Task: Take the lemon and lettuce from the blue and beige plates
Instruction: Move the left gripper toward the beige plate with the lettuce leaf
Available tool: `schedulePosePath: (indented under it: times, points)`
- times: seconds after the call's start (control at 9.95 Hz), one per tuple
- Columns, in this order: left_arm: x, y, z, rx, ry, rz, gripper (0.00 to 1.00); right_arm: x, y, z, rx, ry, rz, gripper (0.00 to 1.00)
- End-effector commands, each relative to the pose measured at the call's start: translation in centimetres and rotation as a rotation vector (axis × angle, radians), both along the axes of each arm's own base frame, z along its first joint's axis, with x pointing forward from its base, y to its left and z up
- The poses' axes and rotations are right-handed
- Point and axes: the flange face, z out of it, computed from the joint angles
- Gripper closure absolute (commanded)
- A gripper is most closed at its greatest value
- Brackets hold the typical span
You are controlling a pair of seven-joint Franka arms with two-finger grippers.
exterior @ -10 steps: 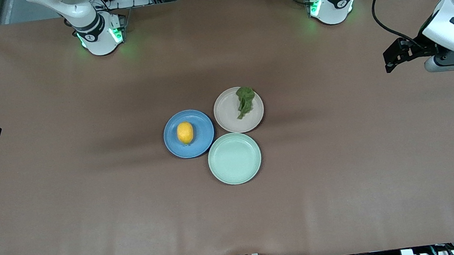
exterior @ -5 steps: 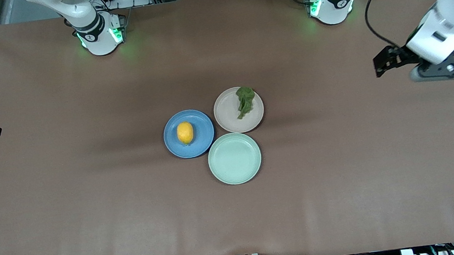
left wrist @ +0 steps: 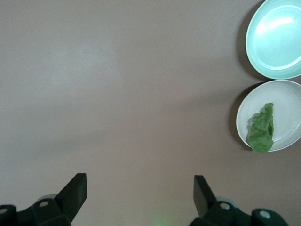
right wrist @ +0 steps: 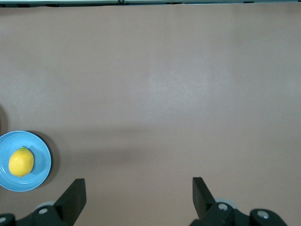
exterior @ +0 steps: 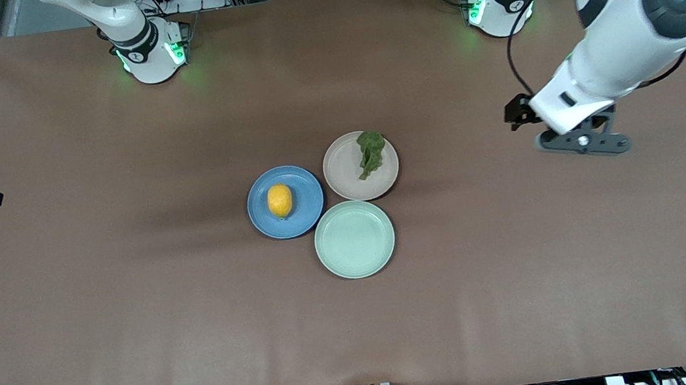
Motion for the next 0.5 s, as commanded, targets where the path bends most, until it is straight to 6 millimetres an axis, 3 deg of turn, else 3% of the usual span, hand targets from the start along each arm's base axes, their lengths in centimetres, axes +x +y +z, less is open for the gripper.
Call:
schedulePosePath:
  times: [0.0, 0.4]
  points:
    - [0.3, -1.9, -1.5, -0.021, 0.032, 0.03, 0.0, 0.1, -0.1, 0.3, -0.001, 0.003, 0.003, 0.0]
    - [0.5, -5.8, -5.1, -0.009, 0.063, 0.015, 0.0, 0.2, 1.5, 0.1, 0.002, 0.007, 0.027, 0.0]
